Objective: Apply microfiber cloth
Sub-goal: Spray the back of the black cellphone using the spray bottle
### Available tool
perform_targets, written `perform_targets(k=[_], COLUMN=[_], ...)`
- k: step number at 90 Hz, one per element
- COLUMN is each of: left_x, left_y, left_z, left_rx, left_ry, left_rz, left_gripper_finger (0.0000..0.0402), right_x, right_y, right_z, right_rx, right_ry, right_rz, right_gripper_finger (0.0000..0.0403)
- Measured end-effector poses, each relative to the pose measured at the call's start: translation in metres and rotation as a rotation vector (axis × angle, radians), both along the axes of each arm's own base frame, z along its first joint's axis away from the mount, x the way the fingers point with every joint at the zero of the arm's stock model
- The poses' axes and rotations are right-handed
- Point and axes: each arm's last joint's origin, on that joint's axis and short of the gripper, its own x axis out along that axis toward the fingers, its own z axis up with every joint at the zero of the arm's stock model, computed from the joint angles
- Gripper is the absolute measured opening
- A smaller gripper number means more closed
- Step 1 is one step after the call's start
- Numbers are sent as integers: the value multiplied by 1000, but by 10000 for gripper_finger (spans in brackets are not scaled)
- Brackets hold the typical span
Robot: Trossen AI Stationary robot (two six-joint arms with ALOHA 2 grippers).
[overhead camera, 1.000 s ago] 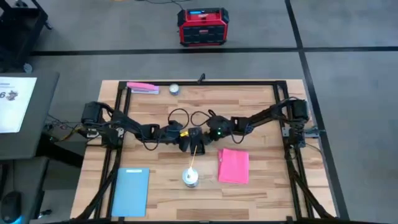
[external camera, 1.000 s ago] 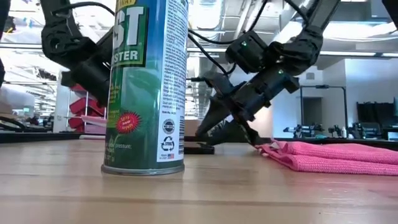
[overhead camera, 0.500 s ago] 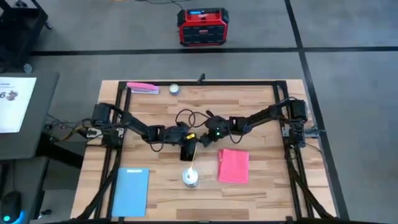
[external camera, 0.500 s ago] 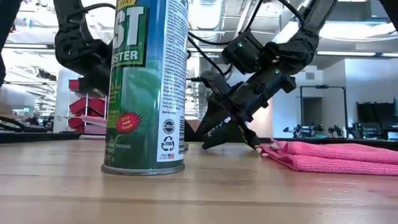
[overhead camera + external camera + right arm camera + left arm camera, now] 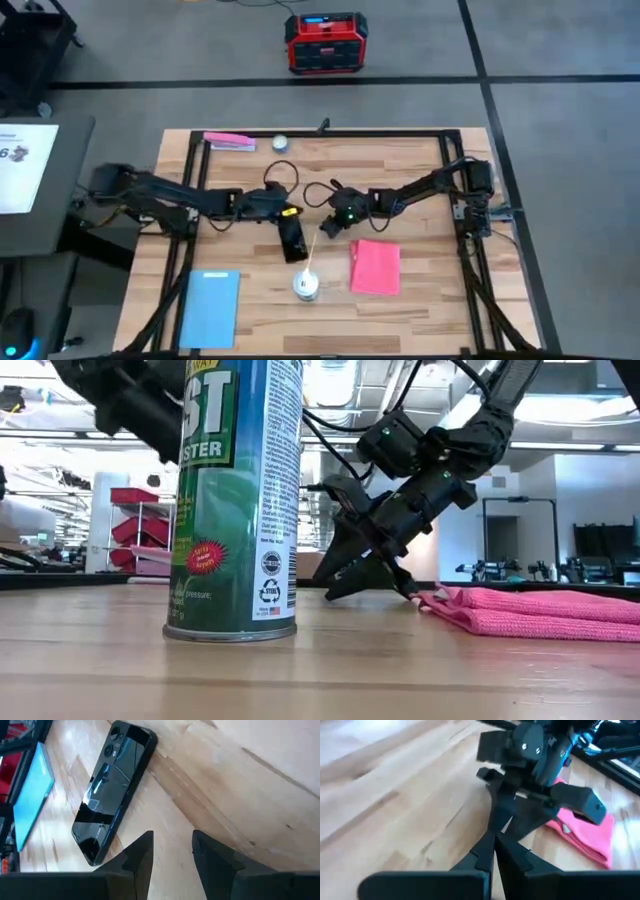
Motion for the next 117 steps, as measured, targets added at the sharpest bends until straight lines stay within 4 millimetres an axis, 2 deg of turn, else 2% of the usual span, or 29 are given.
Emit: perform_targets(k=[10,21,42,50,60,85,117], left_x=[-13,-17,-14,-11,-9,0,9], left_y=[-17,-36,-57,-62,-63,-54,-40], left_z=[-9,-24,-63,-72,-79,-77,-75], left_rx=[-62,-108,-201,-223,-226,-200,-160], left_ry=[140,244,400,419,424,350,280], left_rz=[-14,-28,24,56,81,70,93], left_gripper_finger=[0,0,0,0,0,0,0], right_x=[0,0,7,11,14,16,16], right_y=[1,0,0,1,1,2,2], right_z=[0,0,4,7,10,12,9], right_rx=[-7,-9,-12,-15,-1,22,56], right_ry=[-8,-10,-35,-48,-63,-72,-66], right_rz=[8,8,14,28,44,57,54], right_gripper_finger=[127,127,127,127,127,132,186])
